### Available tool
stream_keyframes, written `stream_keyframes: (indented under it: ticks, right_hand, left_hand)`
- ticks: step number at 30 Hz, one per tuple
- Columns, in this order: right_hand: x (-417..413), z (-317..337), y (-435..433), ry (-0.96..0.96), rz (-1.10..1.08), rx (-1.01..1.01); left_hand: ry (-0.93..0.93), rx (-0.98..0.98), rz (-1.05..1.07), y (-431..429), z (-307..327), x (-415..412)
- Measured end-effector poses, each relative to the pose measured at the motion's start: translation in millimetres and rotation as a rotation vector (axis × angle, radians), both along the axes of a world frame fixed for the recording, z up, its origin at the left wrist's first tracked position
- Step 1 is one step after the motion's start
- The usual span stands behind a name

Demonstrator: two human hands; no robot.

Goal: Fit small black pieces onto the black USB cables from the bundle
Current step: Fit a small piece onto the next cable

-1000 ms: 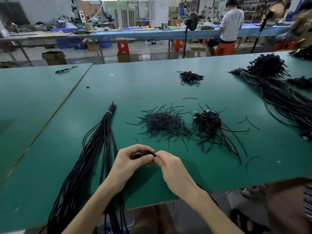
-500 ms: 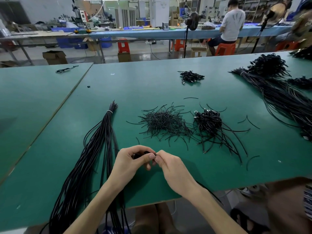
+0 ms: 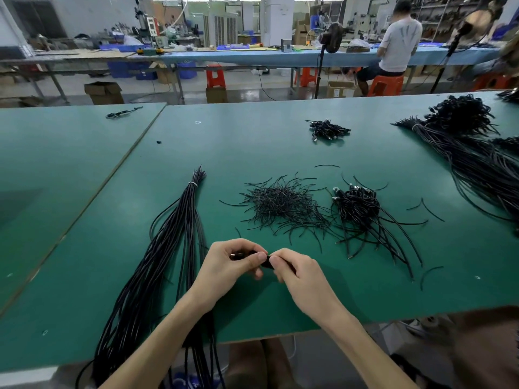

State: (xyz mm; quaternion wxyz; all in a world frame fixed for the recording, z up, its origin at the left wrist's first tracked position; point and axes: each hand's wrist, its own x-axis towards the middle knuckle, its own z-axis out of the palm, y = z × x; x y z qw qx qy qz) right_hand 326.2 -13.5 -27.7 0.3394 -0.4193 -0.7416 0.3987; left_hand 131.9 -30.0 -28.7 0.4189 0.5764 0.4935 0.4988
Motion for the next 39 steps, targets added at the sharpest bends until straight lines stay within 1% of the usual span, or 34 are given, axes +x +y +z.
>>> stream_keyframes:
  ticks: [3, 6, 7, 8, 11, 14, 16, 19, 26, 31, 36, 38, 39]
  right_hand:
    - [1, 0, 1, 0.015, -0.029, 0.013]
    - [1, -1, 2, 0.048, -0.053, -0.001]
    - [1, -1, 2, 0.05, -0.053, -0.007]
    - [1, 0, 1, 0.046, -0.053, -0.008]
    - [1, 1, 0, 0.02, -0.052, 0.0]
    - [1, 2, -1, 0.001, -0.056, 0.011]
    - [1, 2, -2, -0.003, -0.047, 0.013]
    - [1, 2, -1, -0.004, -0.035, 0.011]
    - [1, 2, 0, -0.012, -0.023, 0.035]
    - [1, 0, 0, -0.01, -0.017, 0.029]
    - [1, -1, 1, -0.013, -0.012, 0.021]
    - [0, 0, 0, -0.014, -0.011, 0.023]
    - [0, 0, 0, -0.014, -0.011, 0.023]
  left_hand:
    - [0.091, -0.028, -0.09, 8, 14, -6]
    - [0.266, -0.102, -0.202, 26, 32, -18]
    - [0.337, -0.104, -0.188, 34, 37, -20]
    - [0.418, -0.086, -0.129, 43, 40, -22]
    - [0.618, -0.039, 0.099, 70, 38, -18]
    - [0.8, -0.042, 0.155, 88, 29, -5]
    - [0.879, -0.047, 0.164, 95, 24, 5]
    - [0.953, -0.038, 0.19, 101, 20, 14]
    - [0.989, -0.017, 0.238, 96, 14, 8]
    - [1.004, -0.048, 0.204, 90, 18, 0]
    - [1.168, -0.085, 0.171, 86, 26, 5]
    - [1.185, -0.101, 0.17, 84, 28, 6]
    - [1.165, -0.115, 0.172, 84, 28, 5]
